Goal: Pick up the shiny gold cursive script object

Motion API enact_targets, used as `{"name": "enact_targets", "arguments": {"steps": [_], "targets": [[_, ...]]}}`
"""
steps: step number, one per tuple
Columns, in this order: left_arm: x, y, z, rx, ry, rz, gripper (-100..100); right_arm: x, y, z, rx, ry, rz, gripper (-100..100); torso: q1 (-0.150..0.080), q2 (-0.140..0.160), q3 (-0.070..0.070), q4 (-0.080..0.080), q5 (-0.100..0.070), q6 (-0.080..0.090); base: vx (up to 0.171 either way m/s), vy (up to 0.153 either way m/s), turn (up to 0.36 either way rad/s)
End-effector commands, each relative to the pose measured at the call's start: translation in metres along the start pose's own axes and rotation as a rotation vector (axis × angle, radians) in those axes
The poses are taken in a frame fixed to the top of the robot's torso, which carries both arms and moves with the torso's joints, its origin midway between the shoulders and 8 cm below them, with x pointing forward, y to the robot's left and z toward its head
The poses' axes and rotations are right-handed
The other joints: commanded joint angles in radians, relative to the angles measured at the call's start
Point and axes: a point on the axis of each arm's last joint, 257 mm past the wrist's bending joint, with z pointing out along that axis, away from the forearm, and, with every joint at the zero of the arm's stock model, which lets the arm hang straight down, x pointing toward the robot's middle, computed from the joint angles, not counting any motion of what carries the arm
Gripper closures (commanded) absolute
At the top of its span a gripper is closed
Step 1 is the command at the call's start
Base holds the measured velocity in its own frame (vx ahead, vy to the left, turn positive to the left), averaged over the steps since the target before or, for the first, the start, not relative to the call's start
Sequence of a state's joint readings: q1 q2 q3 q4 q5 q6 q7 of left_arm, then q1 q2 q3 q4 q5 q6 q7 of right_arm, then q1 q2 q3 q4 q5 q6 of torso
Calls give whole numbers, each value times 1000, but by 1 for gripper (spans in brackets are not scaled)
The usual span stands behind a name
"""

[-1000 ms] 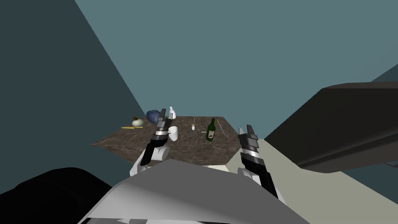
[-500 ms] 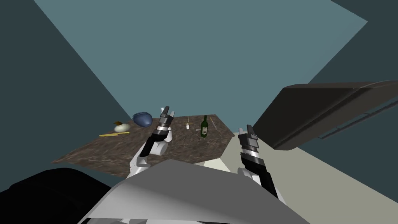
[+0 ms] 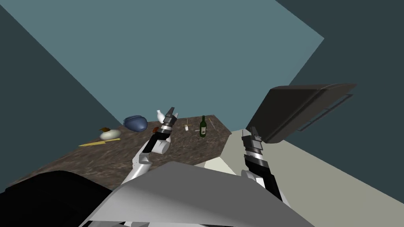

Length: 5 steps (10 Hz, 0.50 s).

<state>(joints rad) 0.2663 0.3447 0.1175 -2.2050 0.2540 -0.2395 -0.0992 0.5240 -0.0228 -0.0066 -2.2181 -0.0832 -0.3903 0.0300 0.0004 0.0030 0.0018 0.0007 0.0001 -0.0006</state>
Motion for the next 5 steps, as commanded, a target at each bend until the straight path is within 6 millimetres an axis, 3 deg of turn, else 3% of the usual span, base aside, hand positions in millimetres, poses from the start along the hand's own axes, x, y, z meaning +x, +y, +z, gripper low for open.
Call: {"name": "enact_targets", "arguments": {"steps": [1,5], "targets": [[-4,12,8,-40,17,7,-100,0,0,0,0,0,0,0,0,0,0,0,0,0,-53,-25,-284],[-14,45,20,-144,40,18,-100,0,0,0,0,0,0,0,1,0,0,0,0,0,-40,-13,-216]]}}
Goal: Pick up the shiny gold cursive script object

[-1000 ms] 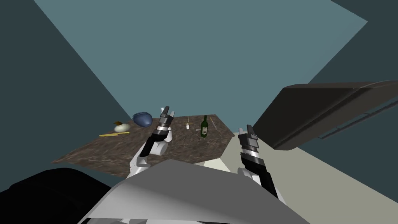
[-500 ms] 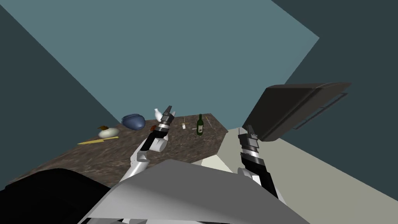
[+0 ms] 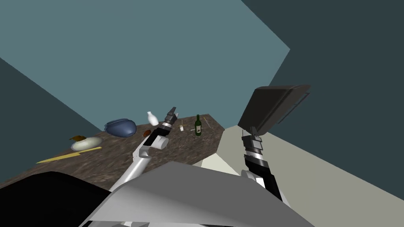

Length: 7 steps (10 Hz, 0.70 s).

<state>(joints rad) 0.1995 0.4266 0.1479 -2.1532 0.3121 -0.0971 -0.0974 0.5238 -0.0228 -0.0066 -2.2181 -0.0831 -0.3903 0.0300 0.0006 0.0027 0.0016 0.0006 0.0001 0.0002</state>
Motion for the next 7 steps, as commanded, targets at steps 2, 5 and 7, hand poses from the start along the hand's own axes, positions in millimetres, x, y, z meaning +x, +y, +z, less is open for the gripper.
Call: {"name": "enact_targets", "arguments": {"steps": [2,5,7], "targets": [[-10,28,10,-85,12,7,-100,0,0,0,0,0,0,0,1,0,0,0,0,-1,-39,-11,-216],[-19,54,14,-175,18,11,-100,0,0,0,0,0,0,0,0,0,0,0,0,0,-32,-14,-213],[-30,70,19,-229,16,13,-100,0,0,0,0,0,0,0,1,-1,-1,0,0,-2,-15,-8,-116]]}}
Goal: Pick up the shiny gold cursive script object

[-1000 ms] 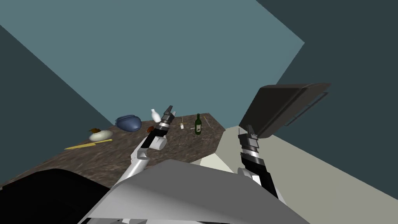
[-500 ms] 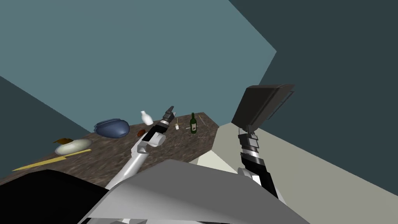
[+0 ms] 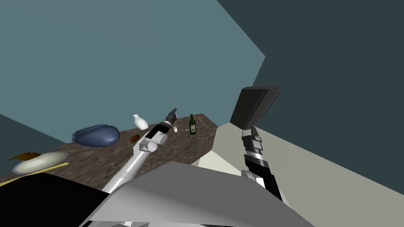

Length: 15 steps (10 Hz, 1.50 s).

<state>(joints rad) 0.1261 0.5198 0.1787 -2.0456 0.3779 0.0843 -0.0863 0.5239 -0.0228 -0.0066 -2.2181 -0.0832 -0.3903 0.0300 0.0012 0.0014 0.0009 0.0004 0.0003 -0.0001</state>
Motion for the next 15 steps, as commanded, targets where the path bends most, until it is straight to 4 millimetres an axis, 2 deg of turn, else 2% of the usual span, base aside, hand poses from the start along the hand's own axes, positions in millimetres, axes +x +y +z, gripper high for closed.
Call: {"name": "enact_targets", "arguments": {"steps": [1,2,4,5,7,8,9,10,12,13,15], "targets": [[-6,14,5,-52,1,0,-100,0,0,0,0,0,0,0,0,0,0,0,0,0,-21,-4,-220],[-18,22,12,-85,-3,1,-100,0,0,0,0,0,0,0,0,0,0,0,0,-1,-28,-5,-276],[-18,37,10,-138,-3,0,-100,0,0,0,0,0,0,0,1,0,0,0,0,-1,-14,-2,-76],[-33,49,16,-179,-14,-2,-100,0,0,0,0,0,0,0,1,0,0,0,0,-2,-14,-10,-264],[-33,60,14,-221,-12,-3,-100,0,0,0,0,0,0,0,1,0,0,0,0,-1,-13,3,-83],[-49,73,18,-266,-28,-8,-100,0,0,0,0,0,0,0,1,0,0,0,0,-2,-15,-3,-240],[-49,80,16,-297,-26,-9,-100,0,0,0,0,0,0,0,1,0,0,0,0,0,-14,5,-195],[-66,90,19,-339,-44,-16,-100,0,0,0,0,0,0,0,1,0,0,0,0,-1,-17,7,-334],[-66,106,14,-396,-45,-19,-100,0,0,0,0,0,0,0,2,0,0,0,0,-2,-10,9,-51],[-84,115,15,-437,-67,-29,-100,0,0,0,0,0,0,0,2,0,0,0,0,-2,-11,3,-239],[-85,129,9,-487,-69,-33,-100,0,0,0,0,0,0,0,2,-1,0,0,0,-2,-7,11,-95]]}}
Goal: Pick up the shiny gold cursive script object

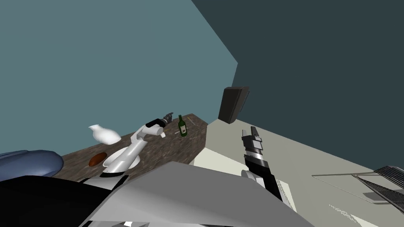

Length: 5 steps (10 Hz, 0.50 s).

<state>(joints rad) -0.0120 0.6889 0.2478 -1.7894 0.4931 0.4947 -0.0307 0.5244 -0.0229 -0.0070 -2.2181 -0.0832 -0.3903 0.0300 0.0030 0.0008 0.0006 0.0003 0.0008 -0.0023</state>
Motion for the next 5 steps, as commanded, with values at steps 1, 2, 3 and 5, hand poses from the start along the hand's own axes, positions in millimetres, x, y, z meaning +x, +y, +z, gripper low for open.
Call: {"name": "enact_targets", "arguments": {"steps": [1,2,3,5], "targets": [[-21,11,5,-61,-23,-19,-100,0,0,0,0,0,0,0,0,0,0,0,0,0,-8,9,-206],[-23,22,6,-91,-27,-22,-100,0,0,0,0,0,0,0,0,0,0,0,0,1,-9,18,-184],[-23,25,5,-105,-26,-23,-100,0,0,0,0,0,0,0,0,0,0,0,0,1,-5,12,-10],[-44,47,7,-196,-55,-50,-100,0,0,0,0,0,0,0,0,0,0,0,0,1,-10,19,-192]]}}
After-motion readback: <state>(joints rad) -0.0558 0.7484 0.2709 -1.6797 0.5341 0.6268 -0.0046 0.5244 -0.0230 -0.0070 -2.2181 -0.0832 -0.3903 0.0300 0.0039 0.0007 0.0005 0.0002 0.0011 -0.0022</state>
